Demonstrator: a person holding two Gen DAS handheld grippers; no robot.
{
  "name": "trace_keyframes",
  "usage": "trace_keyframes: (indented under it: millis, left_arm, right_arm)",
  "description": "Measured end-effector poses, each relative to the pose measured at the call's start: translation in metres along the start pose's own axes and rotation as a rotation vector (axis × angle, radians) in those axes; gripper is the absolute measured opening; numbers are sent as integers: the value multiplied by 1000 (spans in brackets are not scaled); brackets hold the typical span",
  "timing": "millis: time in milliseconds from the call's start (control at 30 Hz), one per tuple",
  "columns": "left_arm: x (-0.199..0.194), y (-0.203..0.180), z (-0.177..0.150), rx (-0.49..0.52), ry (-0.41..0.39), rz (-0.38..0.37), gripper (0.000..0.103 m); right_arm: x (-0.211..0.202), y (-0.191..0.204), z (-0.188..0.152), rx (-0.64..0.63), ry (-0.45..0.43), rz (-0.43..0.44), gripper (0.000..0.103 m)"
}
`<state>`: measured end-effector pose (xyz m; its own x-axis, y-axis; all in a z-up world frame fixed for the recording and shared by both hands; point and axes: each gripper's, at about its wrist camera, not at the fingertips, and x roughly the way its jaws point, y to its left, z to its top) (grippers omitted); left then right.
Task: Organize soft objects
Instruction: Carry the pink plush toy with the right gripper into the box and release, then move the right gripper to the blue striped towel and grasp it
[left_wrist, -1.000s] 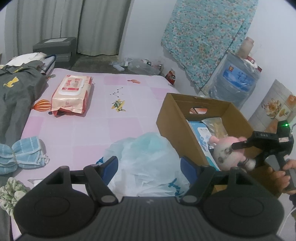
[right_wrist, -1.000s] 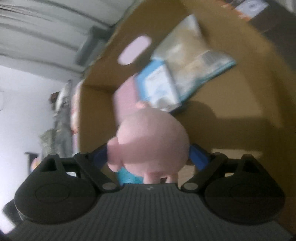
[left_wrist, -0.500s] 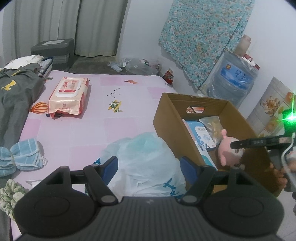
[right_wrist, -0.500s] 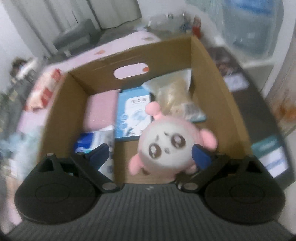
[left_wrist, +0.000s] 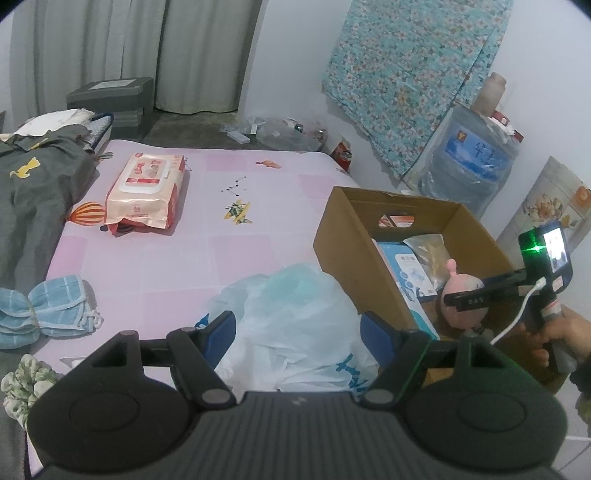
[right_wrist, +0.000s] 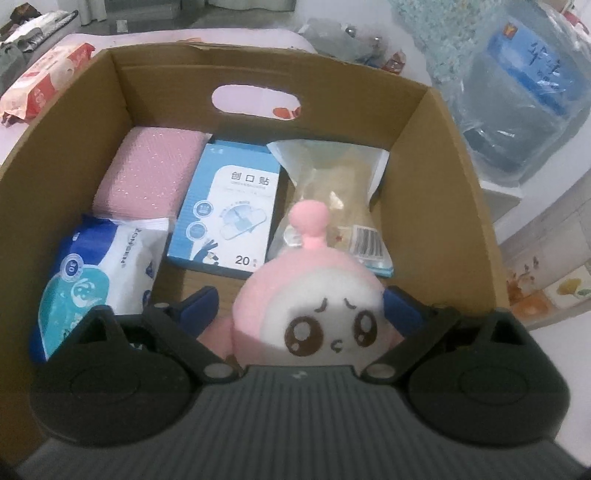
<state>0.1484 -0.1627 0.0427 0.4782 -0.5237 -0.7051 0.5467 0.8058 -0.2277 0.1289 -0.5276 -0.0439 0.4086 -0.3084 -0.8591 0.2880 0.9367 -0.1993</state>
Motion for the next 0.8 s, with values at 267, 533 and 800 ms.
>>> trace_keyframes:
  millis: [267,533,800]
  left_arm:
    - [2,-2,-1,5,3,-2,75]
    - [2,0,-2,-4,2,8,75]
    - [-5,9,-8,-13,-1,30,76]
  right_arm:
    - [-11,-15,-7,120,2,86,78]
    - [-22,-6,-10,199,2,284,78]
    - [-29,16,-6,99,-52,266,89]
